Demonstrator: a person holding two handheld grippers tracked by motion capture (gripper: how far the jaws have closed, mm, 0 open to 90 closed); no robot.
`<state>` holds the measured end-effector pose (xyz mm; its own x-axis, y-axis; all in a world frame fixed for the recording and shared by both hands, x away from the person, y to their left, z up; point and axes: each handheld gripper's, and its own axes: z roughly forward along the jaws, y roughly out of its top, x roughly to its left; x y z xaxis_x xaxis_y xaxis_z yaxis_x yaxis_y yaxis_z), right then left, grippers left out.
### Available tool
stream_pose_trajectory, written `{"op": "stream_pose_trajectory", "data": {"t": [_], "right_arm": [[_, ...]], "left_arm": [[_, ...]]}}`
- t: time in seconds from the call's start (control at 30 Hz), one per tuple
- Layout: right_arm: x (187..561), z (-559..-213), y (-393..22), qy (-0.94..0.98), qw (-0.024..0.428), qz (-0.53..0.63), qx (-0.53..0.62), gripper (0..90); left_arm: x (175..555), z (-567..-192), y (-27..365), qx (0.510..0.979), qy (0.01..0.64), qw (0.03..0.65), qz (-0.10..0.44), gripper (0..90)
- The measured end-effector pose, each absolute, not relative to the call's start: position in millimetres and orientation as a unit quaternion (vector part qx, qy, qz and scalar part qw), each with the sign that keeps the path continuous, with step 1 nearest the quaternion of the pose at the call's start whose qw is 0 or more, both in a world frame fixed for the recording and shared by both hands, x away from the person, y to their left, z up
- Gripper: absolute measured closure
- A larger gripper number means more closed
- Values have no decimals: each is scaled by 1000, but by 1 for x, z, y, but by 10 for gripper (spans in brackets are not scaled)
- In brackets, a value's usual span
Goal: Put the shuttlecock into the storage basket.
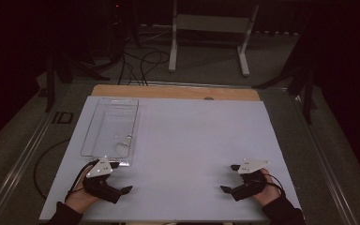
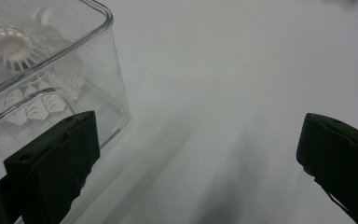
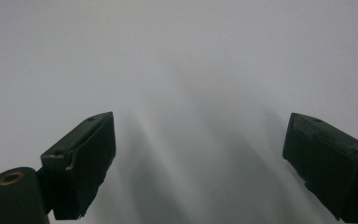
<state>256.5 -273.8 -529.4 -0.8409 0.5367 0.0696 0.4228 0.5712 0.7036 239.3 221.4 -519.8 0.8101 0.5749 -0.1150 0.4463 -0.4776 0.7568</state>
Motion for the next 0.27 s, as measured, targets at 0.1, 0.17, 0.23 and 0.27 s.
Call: {"op": "stream_pose_trajectory", "data": {"t": [0.1, 0.17, 0.23, 0.27], "right_arm": [[257, -529, -273, 884, 76, 375, 270, 95], [256, -529, -273, 884, 77, 374, 270, 95], [256, -529, -273, 884, 76, 372, 271, 95], [256, -529, -273, 885, 76, 372, 271, 94]], "left_arm": [[240, -520, 221, 856, 299, 414, 77, 3], [239, -520, 221, 857, 299, 413, 76, 3], [239, -520, 221, 857, 297, 414, 75, 3], [239, -520, 220, 857, 296, 414, 75, 3]]}}
